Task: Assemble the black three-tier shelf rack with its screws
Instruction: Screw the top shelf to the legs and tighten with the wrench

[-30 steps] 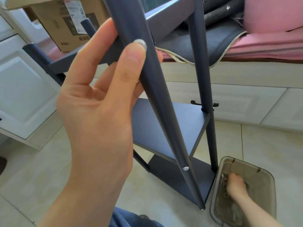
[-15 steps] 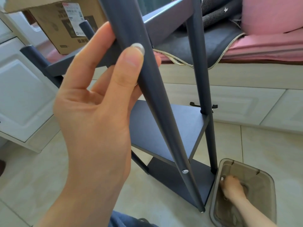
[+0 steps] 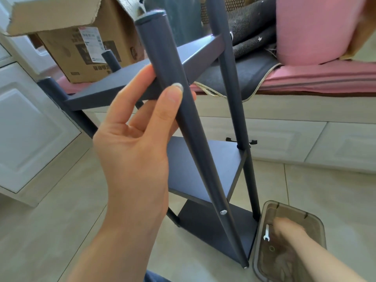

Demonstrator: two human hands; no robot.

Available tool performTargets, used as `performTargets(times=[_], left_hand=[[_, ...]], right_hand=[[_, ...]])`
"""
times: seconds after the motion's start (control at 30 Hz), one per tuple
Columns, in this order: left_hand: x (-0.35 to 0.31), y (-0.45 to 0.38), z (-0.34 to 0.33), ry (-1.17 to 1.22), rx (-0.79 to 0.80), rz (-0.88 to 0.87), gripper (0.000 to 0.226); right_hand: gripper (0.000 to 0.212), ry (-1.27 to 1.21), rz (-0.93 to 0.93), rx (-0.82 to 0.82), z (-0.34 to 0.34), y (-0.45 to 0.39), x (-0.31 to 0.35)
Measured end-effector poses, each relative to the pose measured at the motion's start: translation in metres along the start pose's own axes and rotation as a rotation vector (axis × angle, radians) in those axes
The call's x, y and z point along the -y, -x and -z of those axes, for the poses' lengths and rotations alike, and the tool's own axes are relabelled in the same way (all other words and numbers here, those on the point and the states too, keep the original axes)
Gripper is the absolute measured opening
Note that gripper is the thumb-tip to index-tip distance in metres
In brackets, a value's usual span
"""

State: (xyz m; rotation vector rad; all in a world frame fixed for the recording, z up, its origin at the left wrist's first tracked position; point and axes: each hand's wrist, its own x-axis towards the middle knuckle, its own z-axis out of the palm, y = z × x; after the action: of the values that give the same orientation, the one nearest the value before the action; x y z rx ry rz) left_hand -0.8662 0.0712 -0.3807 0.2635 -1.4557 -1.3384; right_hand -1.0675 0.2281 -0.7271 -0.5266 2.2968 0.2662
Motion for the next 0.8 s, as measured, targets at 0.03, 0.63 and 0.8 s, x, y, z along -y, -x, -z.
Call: performTargets(times=[0.03, 0.63, 0.8], left_hand=[[-0.001, 0.001, -0.001, 0.016, 0.009, 0.019, 0.032], [-0.023, -0.004, 0.017, 0.096, -0.073, 0.144, 0.037], [-0.030, -0.019, 0.051, 0.128, -0.113, 0.176, 0.038]], right_hand=[[0.046, 0.006, -0.005, 0.000, 0.015, 0.008, -0.001], [0.004, -0.275, 0.835, -0.482, 0.231, 0.229, 0.058], [0.007, -0.909, 1.138, -0.289, 0.247, 0.281, 0.086]])
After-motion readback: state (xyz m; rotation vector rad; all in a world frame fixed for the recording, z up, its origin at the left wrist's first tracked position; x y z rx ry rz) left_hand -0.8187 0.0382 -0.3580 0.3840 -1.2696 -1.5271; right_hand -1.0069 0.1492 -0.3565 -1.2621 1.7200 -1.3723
